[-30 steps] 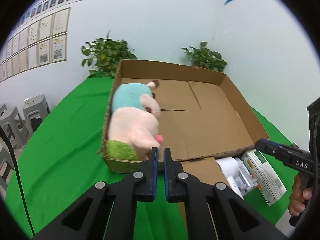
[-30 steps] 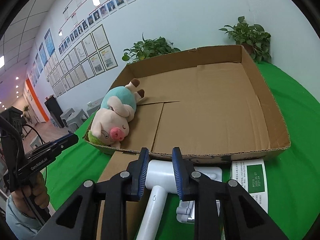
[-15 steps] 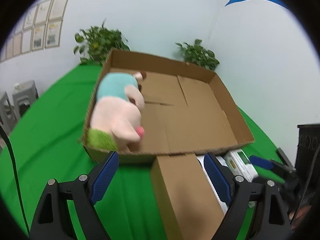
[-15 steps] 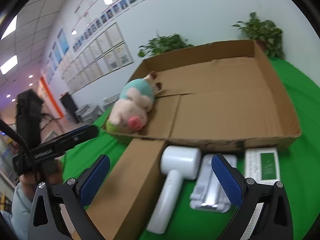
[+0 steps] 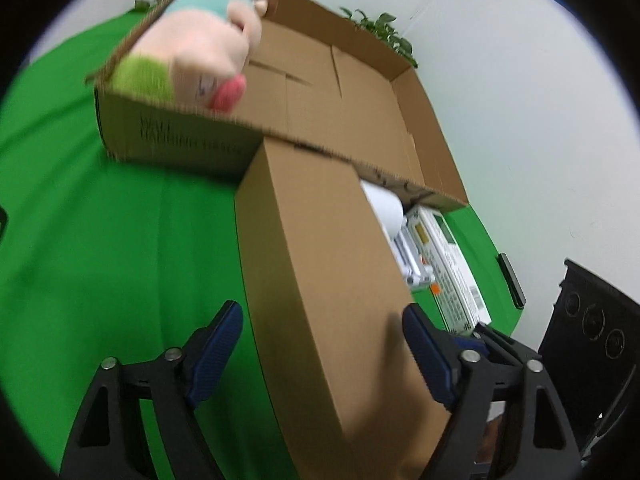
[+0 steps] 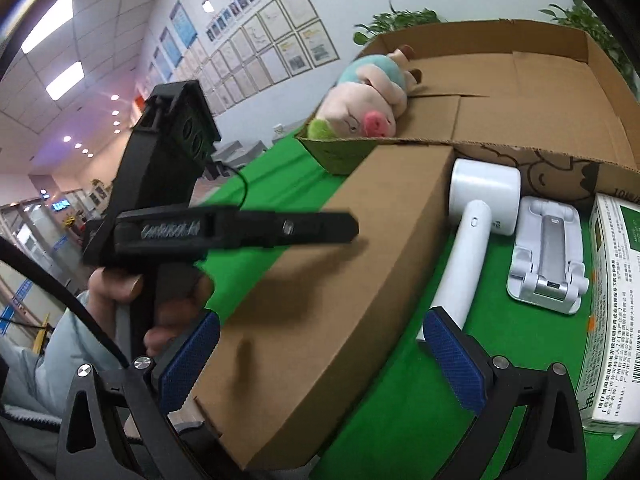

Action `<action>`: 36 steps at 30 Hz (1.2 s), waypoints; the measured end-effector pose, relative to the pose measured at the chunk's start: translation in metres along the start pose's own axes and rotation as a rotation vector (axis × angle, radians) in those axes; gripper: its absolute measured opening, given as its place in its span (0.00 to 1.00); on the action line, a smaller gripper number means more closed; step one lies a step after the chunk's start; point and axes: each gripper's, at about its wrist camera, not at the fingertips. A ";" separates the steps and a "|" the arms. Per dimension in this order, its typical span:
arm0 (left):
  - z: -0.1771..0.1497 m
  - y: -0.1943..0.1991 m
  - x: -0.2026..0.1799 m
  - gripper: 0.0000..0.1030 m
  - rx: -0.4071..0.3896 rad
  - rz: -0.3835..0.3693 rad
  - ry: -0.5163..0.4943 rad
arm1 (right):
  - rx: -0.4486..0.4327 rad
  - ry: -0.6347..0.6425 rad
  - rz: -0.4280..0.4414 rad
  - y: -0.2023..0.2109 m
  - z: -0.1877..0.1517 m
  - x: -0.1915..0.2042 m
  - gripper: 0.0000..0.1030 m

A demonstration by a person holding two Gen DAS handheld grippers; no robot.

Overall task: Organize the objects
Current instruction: 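Grasp the long brown cardboard box with the left gripper, then lift the brown cardboard box upright with the left gripper over the open box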

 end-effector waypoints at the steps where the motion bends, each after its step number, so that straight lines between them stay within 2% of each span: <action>1: -0.002 -0.001 0.002 0.74 0.001 -0.030 0.018 | -0.001 0.011 -0.010 -0.002 0.001 0.002 1.00; 3: -0.005 -0.003 0.002 0.74 0.003 -0.060 0.039 | 0.020 0.012 -0.008 -0.012 0.005 0.004 1.00; 9: -0.017 0.003 -0.007 0.70 -0.013 -0.038 0.004 | 0.020 -0.009 -0.049 -0.026 0.005 0.014 1.00; 12: -0.026 0.011 -0.008 0.70 -0.016 -0.006 0.008 | 0.049 0.011 -0.014 -0.027 0.000 0.024 1.00; 16: -0.035 0.021 -0.004 0.70 -0.009 -0.004 0.026 | 0.069 0.048 0.011 -0.030 -0.008 0.035 1.00; 20: -0.037 0.026 -0.002 0.70 -0.002 -0.016 0.039 | 0.082 -0.049 0.034 -0.036 -0.001 0.020 1.00; 25: -0.040 0.029 0.003 0.66 -0.009 -0.028 0.068 | 0.081 -0.073 0.024 -0.039 0.001 0.020 1.00; 33: -0.044 0.043 -0.006 0.65 -0.038 -0.014 0.044 | 0.037 -0.086 -0.003 -0.035 0.002 0.026 0.99; 36: -0.042 0.056 -0.014 0.56 -0.089 -0.001 0.011 | 0.002 -0.078 -0.017 -0.027 0.006 0.029 0.98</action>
Point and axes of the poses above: each gripper's, at about its wrist camera, not at the fingertips, and y roughly against the way its jaws point, x to its left, z to its top, and after that the axes turned 5 degrees about x, right-handed
